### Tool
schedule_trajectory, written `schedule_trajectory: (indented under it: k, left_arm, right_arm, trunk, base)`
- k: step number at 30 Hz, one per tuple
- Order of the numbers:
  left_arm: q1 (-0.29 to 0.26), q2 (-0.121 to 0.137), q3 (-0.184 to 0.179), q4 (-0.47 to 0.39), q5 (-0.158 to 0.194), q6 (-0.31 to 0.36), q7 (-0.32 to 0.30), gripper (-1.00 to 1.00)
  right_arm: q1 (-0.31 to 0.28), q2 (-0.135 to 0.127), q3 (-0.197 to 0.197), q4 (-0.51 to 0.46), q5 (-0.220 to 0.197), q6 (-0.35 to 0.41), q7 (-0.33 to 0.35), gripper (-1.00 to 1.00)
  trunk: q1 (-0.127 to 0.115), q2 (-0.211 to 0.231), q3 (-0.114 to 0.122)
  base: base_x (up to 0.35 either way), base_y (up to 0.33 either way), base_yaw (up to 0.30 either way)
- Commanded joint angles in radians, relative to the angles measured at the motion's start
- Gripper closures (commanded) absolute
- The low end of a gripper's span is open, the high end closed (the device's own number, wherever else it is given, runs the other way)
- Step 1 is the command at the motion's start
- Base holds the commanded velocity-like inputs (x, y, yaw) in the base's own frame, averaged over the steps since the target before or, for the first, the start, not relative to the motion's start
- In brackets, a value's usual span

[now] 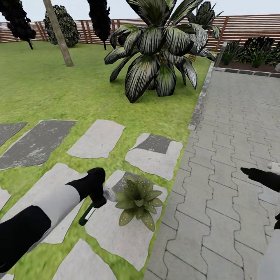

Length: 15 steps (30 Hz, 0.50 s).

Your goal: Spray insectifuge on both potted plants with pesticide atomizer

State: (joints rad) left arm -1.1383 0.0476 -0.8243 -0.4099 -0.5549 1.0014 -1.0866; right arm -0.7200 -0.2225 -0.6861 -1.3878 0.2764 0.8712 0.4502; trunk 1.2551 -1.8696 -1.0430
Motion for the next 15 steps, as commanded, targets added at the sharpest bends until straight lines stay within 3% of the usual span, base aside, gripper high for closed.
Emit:
schedule_trajectory:
  k: [1, 9, 15]
  left_arm:
    - [0.011, 0.001, -0.002, -0.003, -0.010, 0.004, -0.010, 1.00]
    - [0.120, 0.003, 0.003, -0.002, -0.010, 0.003, -0.010, 1.00]
    - [0.134, 0.004, 0.005, -0.001, -0.010, 0.003, -0.010, 1.00]
  right_arm:
    - [-0.001, 0.000, -0.001, -0.001, 0.010, 0.003, 0.010, -1.00]
    - [-0.001, 0.000, -0.001, 0.000, 0.010, 0.003, 0.010, -1.00]
    - [-0.001, 0.000, -0.001, -0.002, 0.010, 0.003, 0.010, -1.00]
  trunk:
    - [0.000, 0.000, -0.001]
    - [0.000, 0.000, -0.001]
    - [0.000, 0.000, -0.001]
  base:
    - [0.000, 0.000, 0.000]
    - [0.000, 0.000, 0.000]
    - [0.000, 0.000, 0.000]
